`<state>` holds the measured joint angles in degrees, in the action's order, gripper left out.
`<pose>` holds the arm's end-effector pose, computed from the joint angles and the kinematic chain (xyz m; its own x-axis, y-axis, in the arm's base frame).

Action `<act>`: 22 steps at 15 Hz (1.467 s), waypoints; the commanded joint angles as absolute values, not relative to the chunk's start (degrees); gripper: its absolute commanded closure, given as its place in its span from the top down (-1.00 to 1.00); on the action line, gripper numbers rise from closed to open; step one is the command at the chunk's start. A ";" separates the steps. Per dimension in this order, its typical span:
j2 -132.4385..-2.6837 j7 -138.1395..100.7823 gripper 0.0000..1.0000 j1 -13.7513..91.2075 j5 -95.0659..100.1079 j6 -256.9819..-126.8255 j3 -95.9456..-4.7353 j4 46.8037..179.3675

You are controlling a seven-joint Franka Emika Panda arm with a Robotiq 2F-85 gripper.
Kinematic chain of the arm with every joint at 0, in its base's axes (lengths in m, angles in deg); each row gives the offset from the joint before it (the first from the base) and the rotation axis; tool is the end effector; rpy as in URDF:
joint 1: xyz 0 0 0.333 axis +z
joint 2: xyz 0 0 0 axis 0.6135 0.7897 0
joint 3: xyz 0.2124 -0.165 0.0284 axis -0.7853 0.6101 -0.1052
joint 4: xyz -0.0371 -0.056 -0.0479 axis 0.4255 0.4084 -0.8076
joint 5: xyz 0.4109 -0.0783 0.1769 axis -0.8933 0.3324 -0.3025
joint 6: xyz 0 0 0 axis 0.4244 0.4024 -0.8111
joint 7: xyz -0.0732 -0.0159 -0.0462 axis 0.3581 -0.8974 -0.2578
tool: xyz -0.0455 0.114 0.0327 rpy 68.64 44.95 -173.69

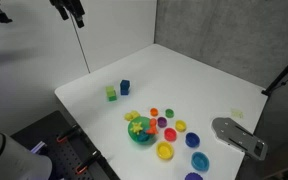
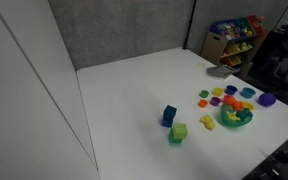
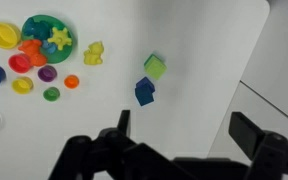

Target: Remove the orange toy from the green bowl and put it on the table.

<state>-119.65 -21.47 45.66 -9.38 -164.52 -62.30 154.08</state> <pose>0.4497 0.1451 0.5082 0.9853 0.0851 0.1478 0.0996 -0.9906 -0.0937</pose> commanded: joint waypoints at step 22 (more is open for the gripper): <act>-102.43 -19.06 1.00 39.61 0.95 -180.73 -59.25 157.63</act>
<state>-104.95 -21.19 40.38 -0.30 -177.10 -61.08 156.44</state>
